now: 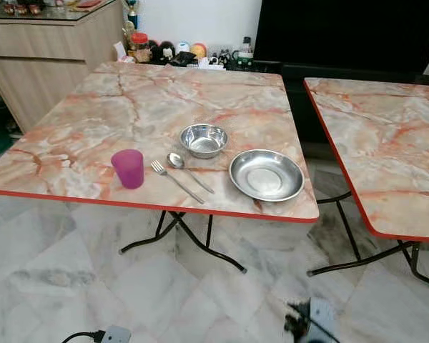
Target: Setting the table
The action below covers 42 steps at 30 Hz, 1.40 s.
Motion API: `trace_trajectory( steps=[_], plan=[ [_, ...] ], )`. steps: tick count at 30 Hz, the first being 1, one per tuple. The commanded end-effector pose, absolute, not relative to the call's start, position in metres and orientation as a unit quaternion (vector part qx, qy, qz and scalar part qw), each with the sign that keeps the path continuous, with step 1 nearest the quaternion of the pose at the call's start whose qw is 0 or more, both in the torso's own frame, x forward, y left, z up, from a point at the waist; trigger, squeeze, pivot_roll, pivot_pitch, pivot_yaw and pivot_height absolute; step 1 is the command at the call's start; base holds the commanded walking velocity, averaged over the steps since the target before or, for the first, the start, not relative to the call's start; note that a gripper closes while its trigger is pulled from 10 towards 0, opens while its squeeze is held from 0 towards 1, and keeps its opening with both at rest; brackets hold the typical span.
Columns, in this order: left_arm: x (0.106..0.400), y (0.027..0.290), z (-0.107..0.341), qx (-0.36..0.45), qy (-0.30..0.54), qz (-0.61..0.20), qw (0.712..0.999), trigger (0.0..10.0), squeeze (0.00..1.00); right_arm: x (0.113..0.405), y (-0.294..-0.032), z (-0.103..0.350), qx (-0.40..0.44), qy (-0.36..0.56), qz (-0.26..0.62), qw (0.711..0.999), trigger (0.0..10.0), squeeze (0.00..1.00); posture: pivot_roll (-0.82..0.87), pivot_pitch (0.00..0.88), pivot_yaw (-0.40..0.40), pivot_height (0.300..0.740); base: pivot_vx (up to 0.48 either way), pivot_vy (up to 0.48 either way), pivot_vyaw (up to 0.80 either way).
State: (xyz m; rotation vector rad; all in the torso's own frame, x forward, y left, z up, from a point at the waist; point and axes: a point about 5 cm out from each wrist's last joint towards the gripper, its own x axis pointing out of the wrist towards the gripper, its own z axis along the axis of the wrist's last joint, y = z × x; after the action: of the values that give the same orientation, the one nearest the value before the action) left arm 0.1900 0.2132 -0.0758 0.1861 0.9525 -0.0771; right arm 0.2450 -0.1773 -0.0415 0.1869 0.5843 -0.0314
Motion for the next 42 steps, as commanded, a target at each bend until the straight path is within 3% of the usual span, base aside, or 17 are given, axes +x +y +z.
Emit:
trace_trajectory(
  steps=[1,8,18,19,20,21,31,32,34,35,42],
  plan=[
    [0.183,0.213,-0.080,0.084,0.466,-0.032,0.880,10.0,0.00,0.252,-0.174,-0.033,0.086,0.251,-0.001,0.964,10.0,0.00,0.09,0.101,-0.065,0.740,0.000,0.000,0.00],
    [0.179,0.210,-0.082,0.082,0.470,-0.034,0.878,10.0,0.00,0.253,-0.173,-0.007,0.082,0.123,0.019,0.989,10.0,0.00,0.07,0.098,-0.079,0.740,0.000,0.000,0.00],
    [0.181,0.217,-0.079,0.085,0.458,-0.017,0.885,10.0,0.00,0.258,-0.178,0.035,0.059,0.022,0.026,0.998,10.0,0.00,0.06,0.073,-0.083,0.740,0.000,0.000,0.00],
    [0.181,0.219,-0.079,0.083,0.455,-0.011,0.886,10.0,0.00,0.261,-0.178,0.040,0.058,0.013,0.026,0.998,10.0,0.19,0.06,0.069,-0.082,0.740,0.000,0.000,0.00],
    [0.181,0.222,-0.078,0.080,0.451,-0.001,0.889,10.0,0.00,0.264,-0.179,0.047,0.061,0.003,0.024,0.998,10.0,0.67,0.06,0.064,-0.083,0.740,0.000,0.000,0.00],
    [0.181,0.223,-0.077,0.078,0.450,0.004,0.890,10.0,0.00,0.265,-0.180,0.050,0.063,0.000,0.022,0.998,10.0,1.00,0.06,0.064,-0.083,0.740,0.000,0.000,0.00],
    [0.167,0.241,-0.079,0.072,0.452,0.037,0.888,10.0,0.00,0.272,-0.177,0.064,0.070,-0.011,0.016,0.997,10.0,1.00,0.07,0.057,-0.079,0.740,0.000,0.000,0.00],
    [0.166,0.242,-0.079,0.066,0.449,0.043,0.890,10.0,0.00,0.272,-0.176,0.065,0.069,-0.011,0.016,0.997,10.0,0.95,0.07,0.060,-0.079,0.740,0.000,0.000,0.00],
    [0.166,0.244,-0.078,0.059,0.446,0.049,0.891,10.0,0.00,0.273,-0.176,0.066,0.067,-0.011,0.017,0.998,10.0,0.95,0.07,0.060,-0.079,0.740,0.000,0.000,0.00],
    [0.167,0.245,-0.077,0.049,0.440,0.053,0.895,10.0,0.00,0.275,-0.177,0.068,0.067,-0.013,0.015,0.998,10.0,0.00,0.08,0.083,-0.080,0.740,0.000,0.000,0.00],
    [0.178,0.244,-0.071,0.024,0.406,0.054,0.912,10.0,0.00,0.279,-0.180,0.074,0.066,-0.017,0.003,0.998,10.0,0.00,0.08,0.102,-0.079,0.740,0.000,0.000,0.00]
  ],
)
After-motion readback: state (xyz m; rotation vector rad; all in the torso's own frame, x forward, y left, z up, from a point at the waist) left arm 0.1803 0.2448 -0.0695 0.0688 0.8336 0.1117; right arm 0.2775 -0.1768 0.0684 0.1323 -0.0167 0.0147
